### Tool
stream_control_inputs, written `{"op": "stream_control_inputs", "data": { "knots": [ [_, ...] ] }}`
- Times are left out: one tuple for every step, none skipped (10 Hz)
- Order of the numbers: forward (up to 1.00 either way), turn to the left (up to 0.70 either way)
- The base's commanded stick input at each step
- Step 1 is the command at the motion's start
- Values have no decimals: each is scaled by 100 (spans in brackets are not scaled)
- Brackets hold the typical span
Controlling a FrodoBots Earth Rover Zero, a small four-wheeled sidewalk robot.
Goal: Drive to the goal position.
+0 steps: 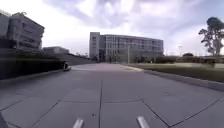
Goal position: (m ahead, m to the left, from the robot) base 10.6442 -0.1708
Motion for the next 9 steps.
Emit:
{"op": "stream_control_inputs", "data": {
  "knots": [
    [12,0],
    [59,0],
    [85,0],
    [85,0],
    [85,0],
    [85,0],
    [85,0],
    [85,0],
    [85,0]
  ]
}}
